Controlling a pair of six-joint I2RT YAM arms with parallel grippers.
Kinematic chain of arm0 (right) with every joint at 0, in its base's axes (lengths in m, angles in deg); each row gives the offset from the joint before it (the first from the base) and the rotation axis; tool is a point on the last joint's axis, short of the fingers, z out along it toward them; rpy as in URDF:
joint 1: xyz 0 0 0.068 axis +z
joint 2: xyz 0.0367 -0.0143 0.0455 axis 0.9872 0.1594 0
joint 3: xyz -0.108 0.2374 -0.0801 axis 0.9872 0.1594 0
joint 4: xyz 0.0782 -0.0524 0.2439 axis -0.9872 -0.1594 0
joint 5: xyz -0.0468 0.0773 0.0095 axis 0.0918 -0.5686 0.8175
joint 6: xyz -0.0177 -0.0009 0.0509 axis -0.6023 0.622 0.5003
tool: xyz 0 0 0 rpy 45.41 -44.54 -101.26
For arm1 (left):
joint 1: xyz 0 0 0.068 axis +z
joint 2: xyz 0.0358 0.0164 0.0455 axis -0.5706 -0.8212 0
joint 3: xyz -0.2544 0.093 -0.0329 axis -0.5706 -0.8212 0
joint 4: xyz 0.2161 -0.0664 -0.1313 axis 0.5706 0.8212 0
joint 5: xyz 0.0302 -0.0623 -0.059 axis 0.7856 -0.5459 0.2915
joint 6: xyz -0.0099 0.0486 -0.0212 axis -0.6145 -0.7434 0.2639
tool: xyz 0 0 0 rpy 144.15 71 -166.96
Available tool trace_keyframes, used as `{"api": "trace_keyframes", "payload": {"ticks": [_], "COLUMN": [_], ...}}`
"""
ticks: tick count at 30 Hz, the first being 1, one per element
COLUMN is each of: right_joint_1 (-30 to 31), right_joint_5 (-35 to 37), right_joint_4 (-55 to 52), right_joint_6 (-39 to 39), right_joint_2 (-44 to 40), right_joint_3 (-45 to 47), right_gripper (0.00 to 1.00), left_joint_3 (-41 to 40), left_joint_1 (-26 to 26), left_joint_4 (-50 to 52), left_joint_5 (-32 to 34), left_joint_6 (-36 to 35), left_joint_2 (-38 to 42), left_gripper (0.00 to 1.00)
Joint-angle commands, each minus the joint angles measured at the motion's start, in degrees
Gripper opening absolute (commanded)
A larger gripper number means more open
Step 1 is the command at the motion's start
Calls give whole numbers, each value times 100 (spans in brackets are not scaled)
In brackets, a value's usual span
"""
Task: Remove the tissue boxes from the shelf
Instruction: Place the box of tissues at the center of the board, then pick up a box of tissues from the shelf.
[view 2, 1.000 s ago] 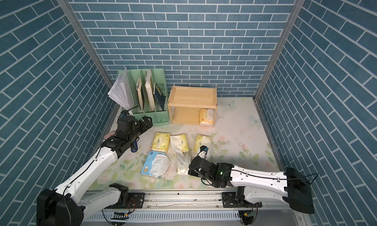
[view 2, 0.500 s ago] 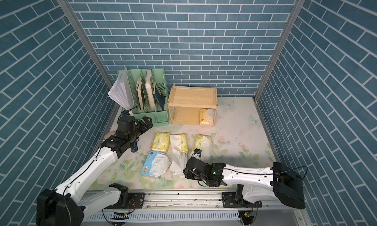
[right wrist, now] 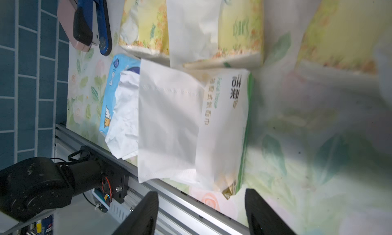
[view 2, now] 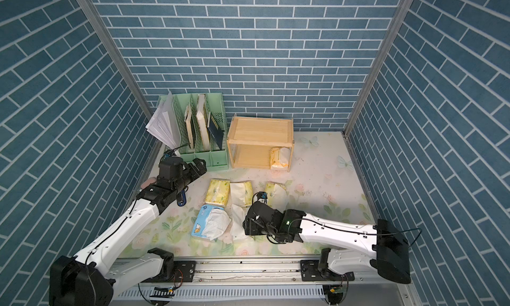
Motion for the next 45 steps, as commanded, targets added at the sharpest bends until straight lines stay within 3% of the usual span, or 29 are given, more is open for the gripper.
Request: {"api": "trace_keyframes", "payload": {"ticks": [1, 8, 14, 18, 26, 30, 36, 45], "right_joint_1": [-471, -1674, -2256, -2475, -2513, -2511, -2515, -2506], "right_joint_5": [340, 561, 1063, 1341, 1790, 1960, 2313, 2545], "right_joint_4": [-764, -709, 181, 1015, 2314, 2365, 2342, 1753], "right_joint_6": [-1084, -2499, -3238, -3400, -3112, -3061, -2936, -2941], "right_joint_2": [-112, -313, -771, -1108, -1830, -2189, -2777, -3016], "right_joint_3": [-309, -898, -992, -824, -261, -114, 112, -36], "right_gripper": [70, 76, 91, 99, 100, 100, 100, 100], "left_joint_3": [50, -176, -619, -446, -23, -15, 142, 991], "left_joint_1": [36, 27, -239, -892, -1878, -2345, -2555, -2584], "left_joint_4": [-43, -433, -1360, -1629, -2438, -3174, -3980, -4146], "left_joint_5": [-193, -1242, -2229, -2079, -1757, -1276, -970, -1112], "left_joint_6": [-212, -309, 276, 468, 1375, 1983, 2755, 3323], "left_joint_2": [94, 292, 311, -29, -1211, -1731, -2534, -3830], "left_gripper": [100, 100, 100, 100, 99, 98, 98, 95]}}
